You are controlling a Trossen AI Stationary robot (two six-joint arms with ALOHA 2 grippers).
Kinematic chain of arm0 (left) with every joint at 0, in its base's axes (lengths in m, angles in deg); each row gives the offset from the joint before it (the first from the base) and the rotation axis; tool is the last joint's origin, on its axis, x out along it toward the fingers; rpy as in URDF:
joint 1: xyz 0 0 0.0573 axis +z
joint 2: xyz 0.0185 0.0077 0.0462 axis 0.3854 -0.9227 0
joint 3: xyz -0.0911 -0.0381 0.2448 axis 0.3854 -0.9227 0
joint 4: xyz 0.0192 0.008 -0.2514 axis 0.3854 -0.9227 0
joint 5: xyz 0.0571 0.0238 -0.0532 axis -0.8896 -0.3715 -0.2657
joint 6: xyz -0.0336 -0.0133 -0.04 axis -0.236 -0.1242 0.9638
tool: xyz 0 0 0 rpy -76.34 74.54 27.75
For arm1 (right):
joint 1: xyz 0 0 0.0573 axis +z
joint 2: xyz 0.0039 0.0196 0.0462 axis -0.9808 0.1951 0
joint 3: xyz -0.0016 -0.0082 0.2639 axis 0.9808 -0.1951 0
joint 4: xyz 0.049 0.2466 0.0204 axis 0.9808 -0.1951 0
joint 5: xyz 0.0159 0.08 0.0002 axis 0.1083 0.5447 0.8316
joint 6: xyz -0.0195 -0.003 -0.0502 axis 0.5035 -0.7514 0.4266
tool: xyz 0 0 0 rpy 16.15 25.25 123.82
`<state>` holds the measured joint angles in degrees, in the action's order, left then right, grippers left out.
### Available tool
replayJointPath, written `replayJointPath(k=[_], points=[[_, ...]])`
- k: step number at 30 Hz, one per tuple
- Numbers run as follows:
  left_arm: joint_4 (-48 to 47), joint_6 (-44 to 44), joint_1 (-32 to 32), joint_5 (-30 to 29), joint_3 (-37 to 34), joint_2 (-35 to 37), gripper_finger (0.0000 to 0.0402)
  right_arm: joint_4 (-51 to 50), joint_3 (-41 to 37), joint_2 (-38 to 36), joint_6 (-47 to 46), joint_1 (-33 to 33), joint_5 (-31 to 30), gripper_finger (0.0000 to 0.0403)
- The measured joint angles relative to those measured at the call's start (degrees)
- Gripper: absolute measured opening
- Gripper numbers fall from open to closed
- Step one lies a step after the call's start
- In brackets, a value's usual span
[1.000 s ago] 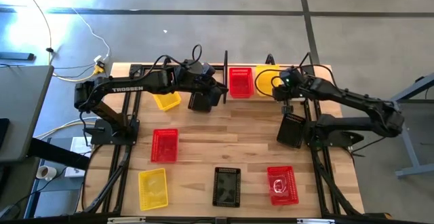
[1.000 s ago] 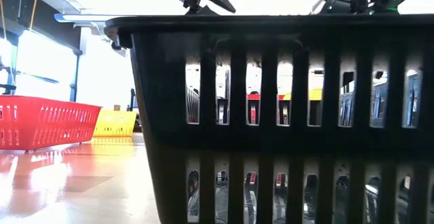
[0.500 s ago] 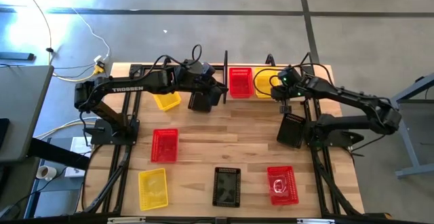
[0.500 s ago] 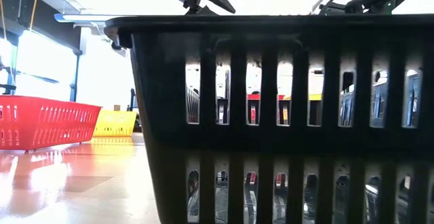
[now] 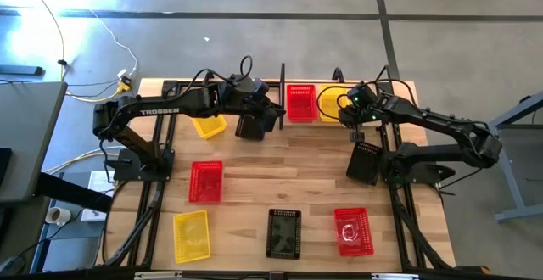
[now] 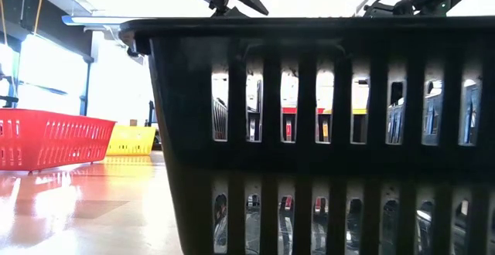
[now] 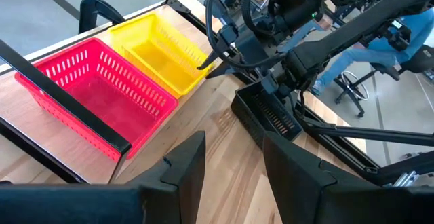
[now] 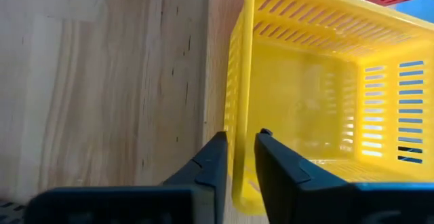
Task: Stack baskets on shelf by color
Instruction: Put the right yellow bin on the shelf, then put the bottom black bin on the shelf
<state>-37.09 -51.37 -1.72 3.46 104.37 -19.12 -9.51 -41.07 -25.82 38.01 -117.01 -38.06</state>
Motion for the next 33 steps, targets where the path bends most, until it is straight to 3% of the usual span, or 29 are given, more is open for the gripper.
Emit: replayJointPath(k=[8, 16, 24, 33], points=[[-0.01, -0.03, 0.0, 0.0, 0.0, 0.0, 0.014, -3.96, 2.84, -0.96, -1.65, 0.02, -0.66, 0.0087], [-6.61, 5.42, -2.02, -0.01, 0.0, -0.02, 0.014, -12.62, 7.86, -0.96, -12.19, 1.09, 0.15, 0.0087], [-16.97, 16.04, -8.85, -3.12, 0.0, -0.02, 0.014, -19.17, 15.01, -0.96, -27.49, 9.33, 0.42, 0.0087], [-20.21, 27.28, -19.61, -8.36, -0.02, -0.33, 0.014, -19.58, 19.23, -0.96, -50.53, 23.1, 0.46, 0.0087]])
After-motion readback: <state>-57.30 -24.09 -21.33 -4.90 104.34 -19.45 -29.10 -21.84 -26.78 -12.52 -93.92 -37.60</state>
